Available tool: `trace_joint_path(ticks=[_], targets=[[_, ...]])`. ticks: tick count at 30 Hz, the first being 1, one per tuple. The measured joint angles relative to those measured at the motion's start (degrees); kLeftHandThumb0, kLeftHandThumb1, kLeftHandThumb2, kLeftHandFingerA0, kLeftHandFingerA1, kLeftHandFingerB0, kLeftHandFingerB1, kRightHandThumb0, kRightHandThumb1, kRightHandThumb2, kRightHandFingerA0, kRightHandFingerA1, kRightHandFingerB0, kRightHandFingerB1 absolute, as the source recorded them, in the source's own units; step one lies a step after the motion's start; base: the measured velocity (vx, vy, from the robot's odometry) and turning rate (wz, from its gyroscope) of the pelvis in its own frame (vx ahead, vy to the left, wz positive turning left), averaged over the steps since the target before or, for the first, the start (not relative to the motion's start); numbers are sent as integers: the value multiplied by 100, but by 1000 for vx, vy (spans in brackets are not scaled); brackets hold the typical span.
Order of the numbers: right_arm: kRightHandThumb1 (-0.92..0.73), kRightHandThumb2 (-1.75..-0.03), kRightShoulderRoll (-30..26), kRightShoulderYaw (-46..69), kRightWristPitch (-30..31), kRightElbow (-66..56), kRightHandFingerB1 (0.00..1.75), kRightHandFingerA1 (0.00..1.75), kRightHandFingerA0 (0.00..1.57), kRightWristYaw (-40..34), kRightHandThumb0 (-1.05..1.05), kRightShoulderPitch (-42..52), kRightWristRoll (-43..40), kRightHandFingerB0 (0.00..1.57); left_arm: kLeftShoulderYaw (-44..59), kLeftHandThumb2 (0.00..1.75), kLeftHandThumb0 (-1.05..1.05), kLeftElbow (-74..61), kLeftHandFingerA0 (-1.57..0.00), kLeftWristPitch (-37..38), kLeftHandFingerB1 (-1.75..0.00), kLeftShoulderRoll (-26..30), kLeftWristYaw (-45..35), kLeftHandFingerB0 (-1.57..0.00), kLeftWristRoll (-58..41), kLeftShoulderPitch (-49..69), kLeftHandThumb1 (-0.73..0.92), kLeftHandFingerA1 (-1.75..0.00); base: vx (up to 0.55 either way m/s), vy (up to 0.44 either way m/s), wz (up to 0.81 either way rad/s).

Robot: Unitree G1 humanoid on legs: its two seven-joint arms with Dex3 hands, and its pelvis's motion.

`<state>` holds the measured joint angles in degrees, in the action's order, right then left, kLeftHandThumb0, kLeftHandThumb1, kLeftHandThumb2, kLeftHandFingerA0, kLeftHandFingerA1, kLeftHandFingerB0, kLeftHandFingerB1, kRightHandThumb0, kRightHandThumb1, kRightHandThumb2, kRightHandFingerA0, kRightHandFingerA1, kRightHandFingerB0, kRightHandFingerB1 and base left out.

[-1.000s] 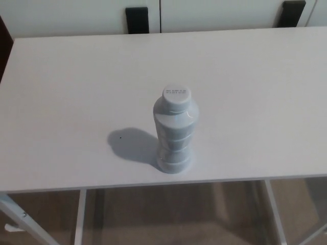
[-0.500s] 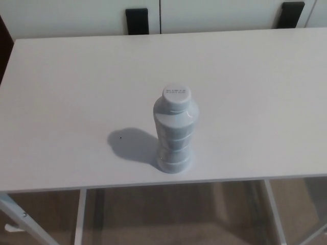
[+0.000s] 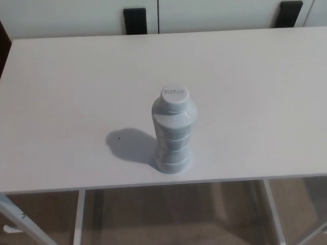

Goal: The robot picks up a bottle from a person using its left hand and walk towards the table in frontand put the bottle on the table.

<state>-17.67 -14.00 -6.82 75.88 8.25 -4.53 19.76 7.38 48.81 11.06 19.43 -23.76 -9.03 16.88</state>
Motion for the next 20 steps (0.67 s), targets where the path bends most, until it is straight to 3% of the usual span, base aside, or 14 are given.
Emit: trace_joint_path(ticks=[1, 2, 3, 4, 6, 7, 8, 9, 20], targets=[[-73, -62, 0, 4, 0, 2, 40, 53, 63, 0, -41, 0, 1, 56, -7, 66, -80, 210, -13, 11, -29, 44, 65, -12, 27, -105, 78, -36, 0, 0, 0], [-73, -62, 0, 6, -1, 2, 39, 55, 65, 0, -40, 1, 1, 54, -11, 100, -79, 335, -9, 23, -39, 69, 106, 0, 46, -177, 64, -49, 0, 0, 0], [-73, -62, -1, 12, -1, 4, 39, 55, 65, -2, -40, 2, 2, 54, -24, 100, -79, 720, -9, 63, -39, 125, 234, 0, 115, -368, 64, -49, 0, 0, 0], [-73, -62, -1, 20, -1, 3, 40, 54, 67, -3, -40, 4, 2, 55, -32, 106, -38, 893, 0, 90, -50, 146, 298, 0, 149, -456, 47, -51, 0, 0, 0], [-74, -63, -8, 51, -1, 1, 40, 53, 67, -13, -40, 18, 1, 55, -94, 106, -38, 1429, 0, 204, -50, 251, 520, 0, 275, -713, 48, -51, 0, 0, 0], [-73, -62, -14, 65, -2, 1, 40, 54, 67, -18, -41, 26, 0, 55, -126, 63, -76, 1616, -13, 256, -29, 302, 611, -11, 336, -799, 80, -36, 0, 0, 0], [-73, -63, -23, 87, -3, 4, 39, 53, 65, -21, -41, 35, -1, 52, -146, 101, -88, 1814, -1, 326, -36, 354, 712, -6, 397, -890, 69, -40, 0, 0, 0], [-73, -63, -29, 95, -3, 6, 39, 52, 64, -23, -41, 40, -1, 53, -160, 106, -38, 1920, 0, 375, -50, 376, 770, 0, 434, -944, 47, -51, 0, 0, 0], [-74, -63, -42, 155, -18, -2, 40, 54, 64, -56, -42, 39, -2, 54, -310, 107, -37, 2297, 0, 804, -50, 465, 1064, 0, 724, -1199, 50, -51, 0, 0, 0]])
